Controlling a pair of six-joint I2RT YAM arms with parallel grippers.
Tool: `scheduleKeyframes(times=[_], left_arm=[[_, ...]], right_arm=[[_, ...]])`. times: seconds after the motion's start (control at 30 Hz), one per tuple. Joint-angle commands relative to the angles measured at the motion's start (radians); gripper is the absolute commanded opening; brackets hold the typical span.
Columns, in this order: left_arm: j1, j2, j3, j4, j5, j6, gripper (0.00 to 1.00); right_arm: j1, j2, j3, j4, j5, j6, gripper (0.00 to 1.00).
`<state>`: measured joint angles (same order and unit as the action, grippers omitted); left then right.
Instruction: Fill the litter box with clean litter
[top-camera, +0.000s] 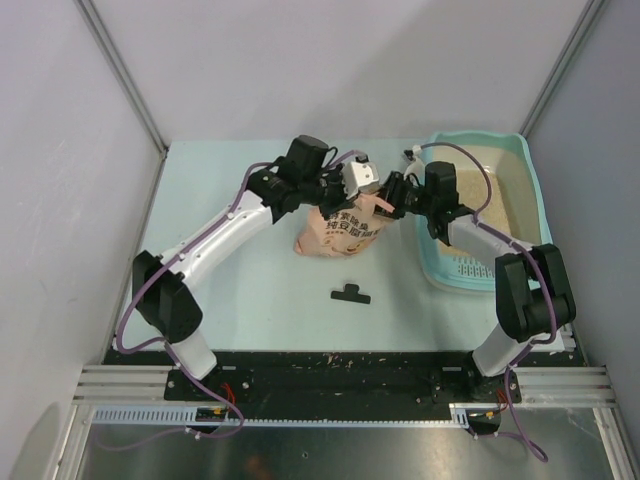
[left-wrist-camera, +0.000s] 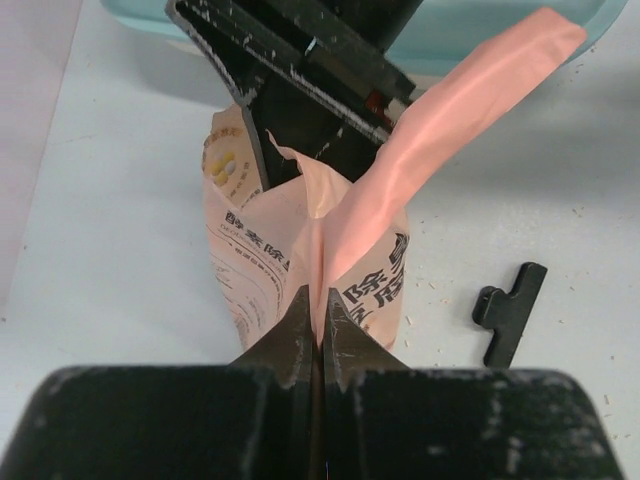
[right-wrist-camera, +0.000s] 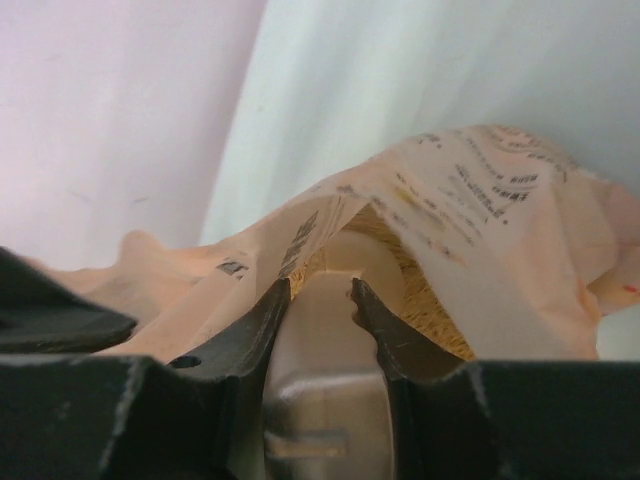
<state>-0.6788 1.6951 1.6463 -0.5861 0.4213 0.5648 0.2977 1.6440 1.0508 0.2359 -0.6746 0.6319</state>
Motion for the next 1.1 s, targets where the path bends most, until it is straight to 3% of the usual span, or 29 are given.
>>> scheduleKeyframes(times=[0.0,0.23,0.8,1.07], left_arm=[[-0.039,-0.041,0.044,0.124,-0.001,0.066,0.0],[-0.051,-0.086,-0.002,0.124,-0.07,0.132,0.0],[-0.021,-0.077,0.058,0.129,-0.138,0.254,0.0],[-0.018,-0.068,0.056,0.129,-0.139,0.262,0.0]], right_arm=[[-0.069,0.013,-0.012,0.158,-0.262,0.236,0.0],[-0.221,0.053,-0.038,0.38,-0.295,0.517,0.0],[-0.414,-0.01,-0.075,0.309,-0.378,0.529,0.0],[-0.457,0.011,-0.103,0.396,-0.391,0.641,0.0]])
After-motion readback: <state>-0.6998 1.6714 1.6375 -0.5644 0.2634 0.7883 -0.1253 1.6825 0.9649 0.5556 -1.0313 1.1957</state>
